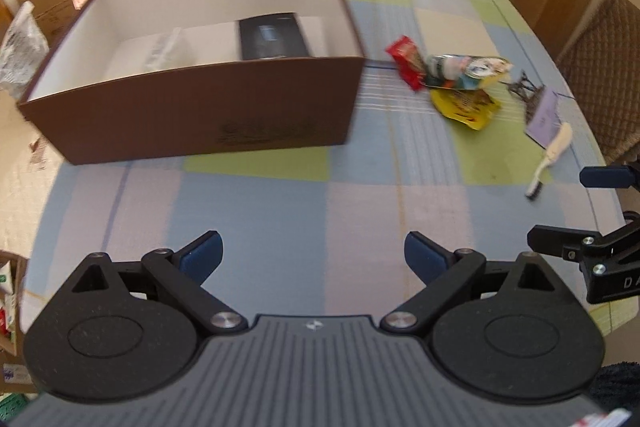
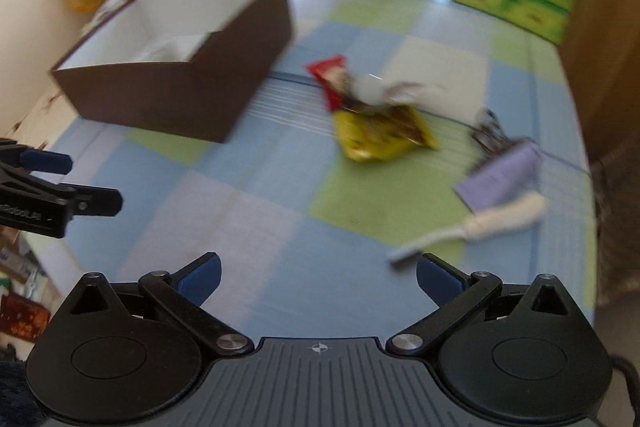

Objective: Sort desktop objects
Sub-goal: 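Move both tools toward the items lying on the tablecloth, then grasp the green Mentholatum box with the left tool while the right tool grasps the white brush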

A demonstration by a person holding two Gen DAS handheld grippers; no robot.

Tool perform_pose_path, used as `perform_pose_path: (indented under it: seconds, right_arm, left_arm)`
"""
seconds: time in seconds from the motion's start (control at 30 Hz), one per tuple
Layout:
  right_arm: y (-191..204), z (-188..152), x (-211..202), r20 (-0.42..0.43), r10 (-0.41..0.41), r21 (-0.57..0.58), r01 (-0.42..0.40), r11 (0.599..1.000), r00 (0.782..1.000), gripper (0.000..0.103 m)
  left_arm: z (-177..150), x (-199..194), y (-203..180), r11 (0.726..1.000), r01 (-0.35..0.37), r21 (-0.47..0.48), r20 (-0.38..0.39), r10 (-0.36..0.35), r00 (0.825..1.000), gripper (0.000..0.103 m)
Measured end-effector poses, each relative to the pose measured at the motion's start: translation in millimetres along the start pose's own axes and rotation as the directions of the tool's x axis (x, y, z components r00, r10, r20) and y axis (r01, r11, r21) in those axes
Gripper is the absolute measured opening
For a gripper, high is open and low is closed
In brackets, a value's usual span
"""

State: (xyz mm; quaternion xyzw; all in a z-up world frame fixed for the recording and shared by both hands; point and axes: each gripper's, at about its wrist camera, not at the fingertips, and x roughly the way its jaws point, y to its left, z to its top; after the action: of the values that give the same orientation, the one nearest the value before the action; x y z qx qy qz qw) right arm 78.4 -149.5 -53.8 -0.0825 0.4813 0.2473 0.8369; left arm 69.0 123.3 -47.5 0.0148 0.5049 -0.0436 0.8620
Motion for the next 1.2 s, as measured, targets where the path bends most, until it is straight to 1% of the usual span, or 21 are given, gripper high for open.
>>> perform_pose_path:
  seconds: [0.2,0.37,0.57,0.8,0.83,0.87,0.93,1.03,1.07,1.1,1.17,1.2]
  right_arm:
    - [-39,-12,-3,-0.011,-0.066,0.091,0.067,0.994,0.998,0.101]
    - [-67,-14,6,-0.021,-0.111,0.160,0.113,0.981,0.994,0.101]
    - [-95,0,21,-0.006,-0.127,0.247,0.124,0.961,0.992,0.101]
    - [-107,21,47,0.008,-0.163,0.266,0.155,0.951,0.987,0.100]
    - [-108,24,50,0.010,-0.170,0.273,0.161,0.948,0.985,0.098]
    - [-110,26,55,0.010,-0.174,0.278,0.164,0.947,0.985,0.092]
    - [-113,28,63,-0.003,-0.191,0.289,0.184,0.940,0.982,0.086]
    - [-118,28,74,-0.026,-0.208,0.314,0.206,0.927,0.978,0.082]
    - [-120,27,77,-0.034,-0.205,0.313,0.206,0.927,0.978,0.077]
    - [-119,25,78,-0.033,-0.209,0.304,0.209,0.930,0.977,0.076]
    - [-116,22,77,-0.027,-0.239,0.242,0.239,0.940,0.971,0.061]
    - [-115,21,76,-0.029,-0.245,0.213,0.246,0.946,0.969,0.058]
  left_arm:
    - [8,14,-38,0.997,0.052,0.058,-0.004,-0.052,0.999,0.096]
    - [19,27,-66,0.991,0.085,0.101,-0.009,-0.085,0.996,0.096]
    - [33,47,-90,0.986,0.104,0.130,-0.013,-0.103,0.995,0.095]
    - [50,63,-106,0.983,0.103,0.153,-0.006,-0.103,0.995,0.095]
    - [53,65,-108,0.983,0.101,0.156,-0.005,-0.101,0.995,0.095]
    - [56,67,-109,0.982,0.099,0.158,-0.004,-0.100,0.995,0.095]
    - [63,70,-111,0.982,0.097,0.165,0.001,-0.098,0.995,0.095]
    - [73,75,-113,0.981,0.095,0.169,0.008,-0.097,0.995,0.095]
    - [77,77,-114,0.981,0.096,0.168,0.008,-0.099,0.995,0.095]
    - [81,79,-115,0.981,0.098,0.166,0.008,-0.101,0.995,0.095]
    - [89,83,-116,0.982,0.100,0.161,0.009,-0.103,0.995,0.095]
    - [92,86,-117,0.982,0.100,0.159,0.010,-0.103,0.995,0.095]
